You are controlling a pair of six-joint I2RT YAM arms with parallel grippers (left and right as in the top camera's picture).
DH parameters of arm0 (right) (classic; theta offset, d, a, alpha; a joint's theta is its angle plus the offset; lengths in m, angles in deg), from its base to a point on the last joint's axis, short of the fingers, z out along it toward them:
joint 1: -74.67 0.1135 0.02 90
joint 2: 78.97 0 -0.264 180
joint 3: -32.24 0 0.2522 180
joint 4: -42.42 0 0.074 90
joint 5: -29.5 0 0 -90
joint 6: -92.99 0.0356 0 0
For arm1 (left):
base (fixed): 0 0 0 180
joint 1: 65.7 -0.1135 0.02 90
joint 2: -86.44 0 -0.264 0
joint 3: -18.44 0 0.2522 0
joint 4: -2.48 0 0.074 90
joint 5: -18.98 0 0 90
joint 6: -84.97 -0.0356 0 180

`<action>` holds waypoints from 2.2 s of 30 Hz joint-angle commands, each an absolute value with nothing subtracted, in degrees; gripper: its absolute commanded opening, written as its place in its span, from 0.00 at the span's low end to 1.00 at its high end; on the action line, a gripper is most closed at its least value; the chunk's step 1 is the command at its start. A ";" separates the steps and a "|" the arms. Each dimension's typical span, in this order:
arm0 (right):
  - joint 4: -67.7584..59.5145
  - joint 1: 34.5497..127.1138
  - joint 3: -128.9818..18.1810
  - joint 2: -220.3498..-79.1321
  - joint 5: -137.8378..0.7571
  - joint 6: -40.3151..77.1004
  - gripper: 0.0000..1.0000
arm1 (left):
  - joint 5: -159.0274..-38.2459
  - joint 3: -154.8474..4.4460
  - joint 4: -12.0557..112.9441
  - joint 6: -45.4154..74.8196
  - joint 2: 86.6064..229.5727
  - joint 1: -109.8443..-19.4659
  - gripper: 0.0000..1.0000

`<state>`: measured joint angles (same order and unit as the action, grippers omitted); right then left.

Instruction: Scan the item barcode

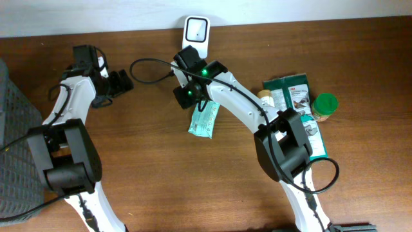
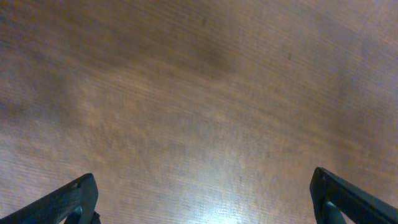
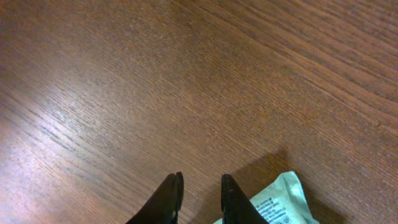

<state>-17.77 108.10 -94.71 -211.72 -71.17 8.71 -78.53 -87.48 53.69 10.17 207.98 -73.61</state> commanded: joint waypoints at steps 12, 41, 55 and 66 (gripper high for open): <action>-33.46 96.36 -96.55 -212.96 -72.18 19.16 0.35 | -77.15 -88.05 53.30 9.88 208.59 -73.87 0.99; -23.19 100.32 -79.24 -207.00 -76.49 20.84 0.21 | -77.17 -88.05 53.30 9.88 208.59 -73.87 0.99; -29.57 88.86 -91.23 -204.96 -90.01 7.86 0.60 | -77.17 -88.05 53.30 9.88 208.59 -73.87 0.99; -25.71 88.91 -91.19 -218.10 -101.45 7.97 0.65 | -77.17 -88.05 53.30 9.88 208.59 -73.87 0.99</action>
